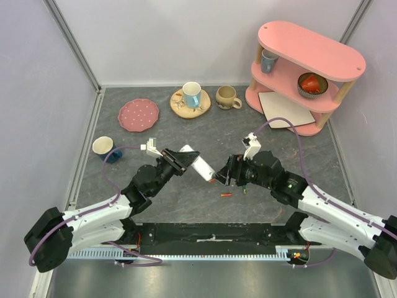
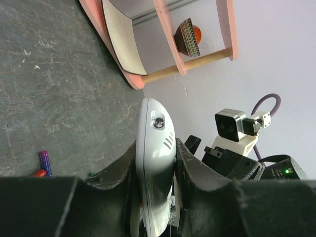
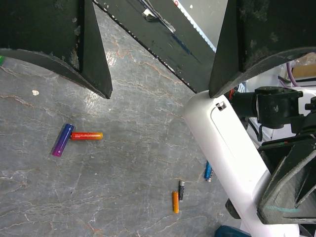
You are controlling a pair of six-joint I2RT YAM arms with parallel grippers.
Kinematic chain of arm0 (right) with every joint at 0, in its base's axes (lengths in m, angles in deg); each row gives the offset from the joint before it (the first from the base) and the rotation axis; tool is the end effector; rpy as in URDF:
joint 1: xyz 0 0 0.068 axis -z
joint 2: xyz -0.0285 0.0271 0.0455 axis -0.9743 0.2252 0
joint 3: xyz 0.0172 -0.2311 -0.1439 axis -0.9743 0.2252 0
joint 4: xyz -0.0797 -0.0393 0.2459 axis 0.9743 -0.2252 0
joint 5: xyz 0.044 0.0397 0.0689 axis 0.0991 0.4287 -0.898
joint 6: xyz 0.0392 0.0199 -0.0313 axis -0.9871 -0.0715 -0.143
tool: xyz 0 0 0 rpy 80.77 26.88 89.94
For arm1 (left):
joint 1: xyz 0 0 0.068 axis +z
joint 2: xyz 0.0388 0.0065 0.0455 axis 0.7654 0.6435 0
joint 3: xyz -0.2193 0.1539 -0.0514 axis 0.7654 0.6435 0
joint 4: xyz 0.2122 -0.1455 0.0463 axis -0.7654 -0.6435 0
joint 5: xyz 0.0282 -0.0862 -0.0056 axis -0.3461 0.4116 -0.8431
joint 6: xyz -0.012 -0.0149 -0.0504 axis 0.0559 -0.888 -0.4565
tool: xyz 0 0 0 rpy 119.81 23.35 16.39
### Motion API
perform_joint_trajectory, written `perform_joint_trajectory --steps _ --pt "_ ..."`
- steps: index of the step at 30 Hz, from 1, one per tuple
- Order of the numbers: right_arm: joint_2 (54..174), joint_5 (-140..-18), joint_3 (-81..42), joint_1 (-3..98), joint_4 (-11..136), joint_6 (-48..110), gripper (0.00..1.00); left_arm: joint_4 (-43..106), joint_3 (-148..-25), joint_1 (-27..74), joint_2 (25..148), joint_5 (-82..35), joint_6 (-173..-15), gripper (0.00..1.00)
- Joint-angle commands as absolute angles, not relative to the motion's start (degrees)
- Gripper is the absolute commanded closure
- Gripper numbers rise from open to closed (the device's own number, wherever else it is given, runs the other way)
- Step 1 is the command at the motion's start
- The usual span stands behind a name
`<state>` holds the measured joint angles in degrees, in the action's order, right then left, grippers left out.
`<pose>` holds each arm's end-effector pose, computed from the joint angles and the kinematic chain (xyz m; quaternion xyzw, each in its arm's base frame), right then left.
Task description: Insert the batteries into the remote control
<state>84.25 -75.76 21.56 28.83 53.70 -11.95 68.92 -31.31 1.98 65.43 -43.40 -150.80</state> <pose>0.1346 0.1546 0.2584 -0.0089 0.8476 0.4227 0.3207 0.1429 -0.1479 0.2312 -0.1946 0.6654 -0.5738 0.4361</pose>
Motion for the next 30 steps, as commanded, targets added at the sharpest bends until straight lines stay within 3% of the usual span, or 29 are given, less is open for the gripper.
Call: perform_joint_trajectory --steps 1,30 --pt "85.15 -76.22 21.21 28.65 57.14 -13.19 0.12 73.03 -31.74 2.13 64.41 -45.19 -148.72 0.98" --pt "86.55 -71.65 25.08 28.82 65.22 -22.60 0.12 77.42 -29.54 2.04 65.29 -43.61 -146.87 0.98"
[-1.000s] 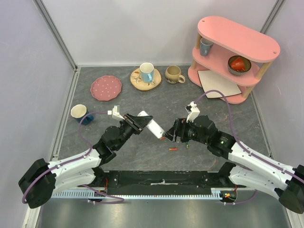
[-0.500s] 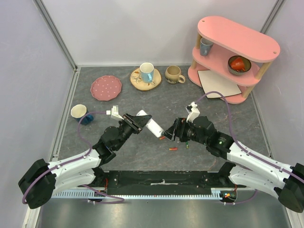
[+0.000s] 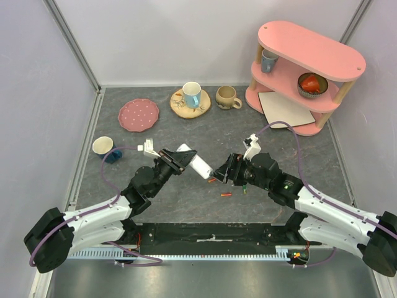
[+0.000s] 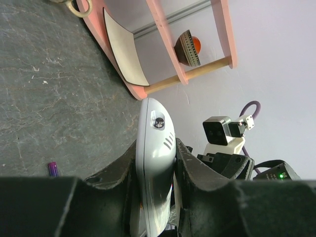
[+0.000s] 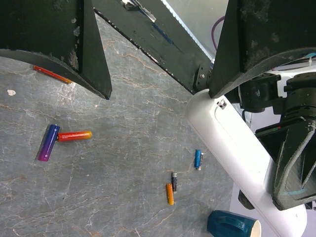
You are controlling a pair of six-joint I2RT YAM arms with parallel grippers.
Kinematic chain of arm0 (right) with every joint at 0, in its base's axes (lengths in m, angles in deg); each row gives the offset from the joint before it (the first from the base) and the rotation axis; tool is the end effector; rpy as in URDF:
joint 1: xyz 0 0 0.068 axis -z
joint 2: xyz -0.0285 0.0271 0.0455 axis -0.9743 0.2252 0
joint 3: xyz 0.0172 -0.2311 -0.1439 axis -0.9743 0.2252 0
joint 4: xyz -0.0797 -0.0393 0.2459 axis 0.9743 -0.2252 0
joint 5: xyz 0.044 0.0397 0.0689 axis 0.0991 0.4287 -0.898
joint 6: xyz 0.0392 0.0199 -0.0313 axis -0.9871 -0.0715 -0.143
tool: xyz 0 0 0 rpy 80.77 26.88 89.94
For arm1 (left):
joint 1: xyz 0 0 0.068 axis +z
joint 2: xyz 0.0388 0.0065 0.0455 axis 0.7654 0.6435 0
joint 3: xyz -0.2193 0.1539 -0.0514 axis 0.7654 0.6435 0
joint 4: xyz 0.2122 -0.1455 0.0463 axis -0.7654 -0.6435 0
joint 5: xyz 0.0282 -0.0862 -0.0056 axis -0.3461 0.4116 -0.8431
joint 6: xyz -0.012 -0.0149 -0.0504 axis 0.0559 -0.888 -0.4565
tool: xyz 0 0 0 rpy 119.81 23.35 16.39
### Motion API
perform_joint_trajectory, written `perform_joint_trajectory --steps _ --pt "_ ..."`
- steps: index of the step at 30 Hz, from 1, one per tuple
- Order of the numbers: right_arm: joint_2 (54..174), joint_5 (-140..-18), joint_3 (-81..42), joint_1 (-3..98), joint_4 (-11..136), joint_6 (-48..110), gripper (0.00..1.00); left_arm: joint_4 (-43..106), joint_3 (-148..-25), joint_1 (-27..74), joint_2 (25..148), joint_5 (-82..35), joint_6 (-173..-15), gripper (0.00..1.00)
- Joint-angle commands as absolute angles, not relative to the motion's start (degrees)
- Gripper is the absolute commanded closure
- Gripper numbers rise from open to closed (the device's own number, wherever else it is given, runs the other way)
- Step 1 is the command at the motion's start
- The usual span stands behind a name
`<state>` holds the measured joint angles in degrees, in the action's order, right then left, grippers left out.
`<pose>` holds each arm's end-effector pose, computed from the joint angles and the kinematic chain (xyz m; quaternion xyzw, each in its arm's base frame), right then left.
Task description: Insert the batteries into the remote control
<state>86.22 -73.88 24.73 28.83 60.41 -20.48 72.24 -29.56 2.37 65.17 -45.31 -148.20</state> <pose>0.1397 0.1585 0.2441 0.0619 0.8383 0.4465 0.3067 0.1419 -0.1431 0.2280 -0.1927 0.6543 -0.5647 0.4646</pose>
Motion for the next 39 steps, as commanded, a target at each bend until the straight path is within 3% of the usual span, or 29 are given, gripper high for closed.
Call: perform_joint_trajectory --steps 1,39 --pt "86.55 -71.65 25.08 28.74 65.57 -22.69 0.11 77.42 -29.54 2.04 65.55 -43.61 -146.70 0.98" --pt "87.17 -72.26 22.36 29.97 67.60 -21.46 0.11 77.95 -29.45 0.02 66.87 -43.69 -145.56 0.98"
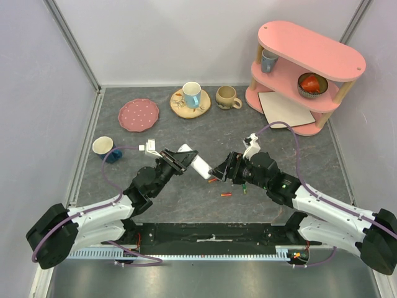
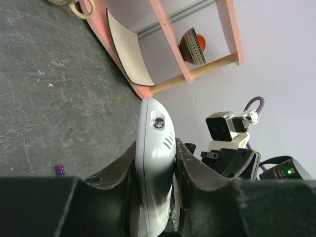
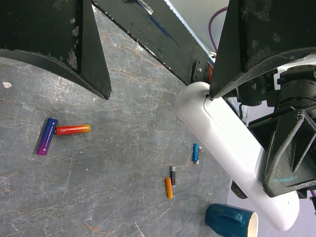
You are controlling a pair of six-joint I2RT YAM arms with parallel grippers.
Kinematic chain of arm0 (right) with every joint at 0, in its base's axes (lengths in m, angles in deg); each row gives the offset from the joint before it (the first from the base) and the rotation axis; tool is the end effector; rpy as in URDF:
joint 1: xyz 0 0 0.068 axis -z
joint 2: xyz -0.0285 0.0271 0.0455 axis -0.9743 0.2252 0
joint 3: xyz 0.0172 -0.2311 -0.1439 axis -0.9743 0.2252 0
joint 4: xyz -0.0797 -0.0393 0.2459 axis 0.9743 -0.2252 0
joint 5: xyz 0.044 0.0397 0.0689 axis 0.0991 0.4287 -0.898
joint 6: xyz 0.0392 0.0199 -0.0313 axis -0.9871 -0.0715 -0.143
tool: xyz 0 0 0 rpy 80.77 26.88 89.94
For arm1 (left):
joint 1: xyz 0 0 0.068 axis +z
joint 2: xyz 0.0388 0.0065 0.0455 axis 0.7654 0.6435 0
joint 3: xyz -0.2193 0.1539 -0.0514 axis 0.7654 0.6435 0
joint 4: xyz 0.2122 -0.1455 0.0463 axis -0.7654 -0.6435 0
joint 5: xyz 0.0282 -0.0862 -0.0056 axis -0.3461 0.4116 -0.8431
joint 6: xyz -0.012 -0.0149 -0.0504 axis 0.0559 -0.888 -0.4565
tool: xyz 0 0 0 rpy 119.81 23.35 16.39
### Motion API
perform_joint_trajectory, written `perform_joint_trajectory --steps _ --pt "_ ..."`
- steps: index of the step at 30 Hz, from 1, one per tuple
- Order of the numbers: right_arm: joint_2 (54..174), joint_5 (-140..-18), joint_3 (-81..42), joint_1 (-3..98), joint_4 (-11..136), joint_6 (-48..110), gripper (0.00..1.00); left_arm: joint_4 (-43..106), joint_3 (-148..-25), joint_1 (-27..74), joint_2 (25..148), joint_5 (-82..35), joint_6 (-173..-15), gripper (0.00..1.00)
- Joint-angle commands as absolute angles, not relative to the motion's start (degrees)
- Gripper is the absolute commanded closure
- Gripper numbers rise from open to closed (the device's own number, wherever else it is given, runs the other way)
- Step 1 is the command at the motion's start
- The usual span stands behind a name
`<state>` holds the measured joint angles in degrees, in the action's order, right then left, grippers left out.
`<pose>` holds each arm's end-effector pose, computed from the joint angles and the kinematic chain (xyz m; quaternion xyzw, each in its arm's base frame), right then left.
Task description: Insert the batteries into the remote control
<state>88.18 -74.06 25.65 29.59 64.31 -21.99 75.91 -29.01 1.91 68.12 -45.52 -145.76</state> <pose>0.1458 0.1612 0.2386 0.0769 0.8322 0.4552 0.3073 0.1437 -0.1473 0.2222 -0.1774 0.6575 -0.5567 0.4757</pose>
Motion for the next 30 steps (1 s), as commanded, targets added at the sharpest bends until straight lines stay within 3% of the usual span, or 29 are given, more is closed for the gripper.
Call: perform_joint_trajectory --steps 1,16,30 --pt "86.91 -72.17 22.09 30.05 67.16 -21.28 0.11 76.56 -29.71 0.02 66.70 -43.96 -145.29 0.98" --pt "84.97 -72.35 21.39 30.05 65.14 -20.49 0.11 71.27 -31.38 0.11 65.90 -45.80 -144.23 0.98" --pt "85.94 -74.20 24.55 29.97 65.14 -22.07 0.11 80.50 -29.71 0.11 63.62 -49.94 -140.46 0.98"
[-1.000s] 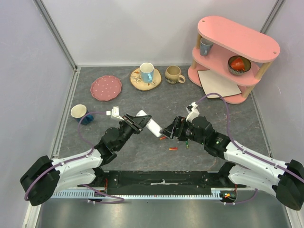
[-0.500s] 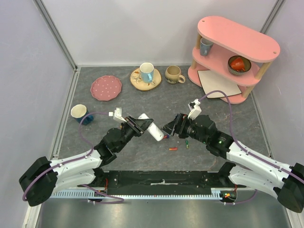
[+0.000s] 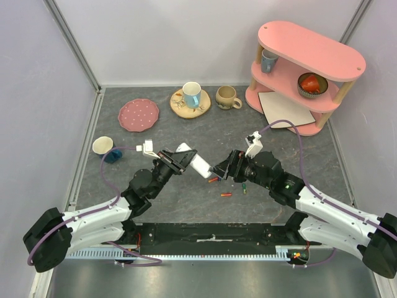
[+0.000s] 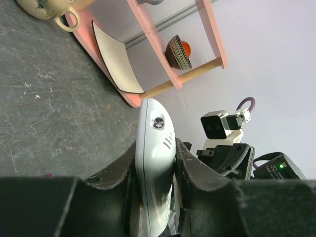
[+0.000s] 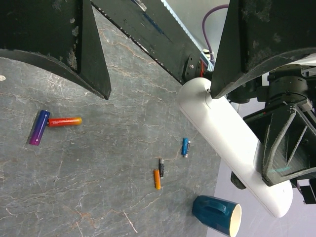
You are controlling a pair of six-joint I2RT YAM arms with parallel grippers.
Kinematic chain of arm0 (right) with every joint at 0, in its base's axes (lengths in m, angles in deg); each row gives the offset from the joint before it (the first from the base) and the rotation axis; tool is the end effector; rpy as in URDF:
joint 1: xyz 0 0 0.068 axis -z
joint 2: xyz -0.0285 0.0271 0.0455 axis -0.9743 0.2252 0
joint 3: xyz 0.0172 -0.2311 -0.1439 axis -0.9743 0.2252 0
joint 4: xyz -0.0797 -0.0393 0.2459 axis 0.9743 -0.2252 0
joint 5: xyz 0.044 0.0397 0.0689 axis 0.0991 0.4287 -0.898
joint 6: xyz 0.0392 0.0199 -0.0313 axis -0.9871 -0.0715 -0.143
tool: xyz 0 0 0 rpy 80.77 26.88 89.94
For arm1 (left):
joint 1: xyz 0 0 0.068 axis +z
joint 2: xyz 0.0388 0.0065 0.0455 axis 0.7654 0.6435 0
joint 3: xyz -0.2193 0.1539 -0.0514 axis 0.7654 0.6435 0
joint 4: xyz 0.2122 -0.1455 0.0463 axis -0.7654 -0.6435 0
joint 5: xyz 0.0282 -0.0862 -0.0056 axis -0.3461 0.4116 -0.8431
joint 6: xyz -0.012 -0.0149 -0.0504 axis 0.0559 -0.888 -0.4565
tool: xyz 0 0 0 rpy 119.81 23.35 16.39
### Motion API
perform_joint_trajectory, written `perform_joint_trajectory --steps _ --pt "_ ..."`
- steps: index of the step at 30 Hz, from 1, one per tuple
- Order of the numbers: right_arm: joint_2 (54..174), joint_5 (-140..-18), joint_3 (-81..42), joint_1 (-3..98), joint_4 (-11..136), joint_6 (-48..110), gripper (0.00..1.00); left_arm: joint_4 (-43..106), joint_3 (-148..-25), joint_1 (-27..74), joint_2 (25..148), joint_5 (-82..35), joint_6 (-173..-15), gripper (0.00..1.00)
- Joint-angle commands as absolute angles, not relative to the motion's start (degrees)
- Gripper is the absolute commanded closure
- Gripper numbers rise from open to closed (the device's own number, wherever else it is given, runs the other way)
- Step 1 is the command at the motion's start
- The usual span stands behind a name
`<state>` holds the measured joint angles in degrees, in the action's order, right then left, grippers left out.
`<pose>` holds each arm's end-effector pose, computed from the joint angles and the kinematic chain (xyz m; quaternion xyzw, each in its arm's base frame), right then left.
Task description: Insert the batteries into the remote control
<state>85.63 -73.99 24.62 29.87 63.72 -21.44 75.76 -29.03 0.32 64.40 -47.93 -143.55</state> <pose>0.1433 0.1569 0.2526 0.0732 0.8179 0.4697 0.3242 0.1356 -0.1444 0.2338 -0.1711 0.6364 -0.5633 0.4984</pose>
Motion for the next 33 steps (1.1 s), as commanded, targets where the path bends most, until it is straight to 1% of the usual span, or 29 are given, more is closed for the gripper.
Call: perform_joint_trajectory --steps 1,16,33 --pt "85.94 -74.02 24.55 29.88 65.14 -22.07 0.11 80.59 -29.71 0.11 63.71 -49.94 -140.46 0.98" --pt "83.74 -74.55 25.34 29.96 65.14 -22.07 0.10 78.39 -30.77 0.11 63.80 -50.99 -139.05 0.98" --pt "84.80 -74.20 26.05 29.97 66.01 -22.25 0.10 78.13 -31.91 0.02 63.27 -49.41 -138.96 0.98"
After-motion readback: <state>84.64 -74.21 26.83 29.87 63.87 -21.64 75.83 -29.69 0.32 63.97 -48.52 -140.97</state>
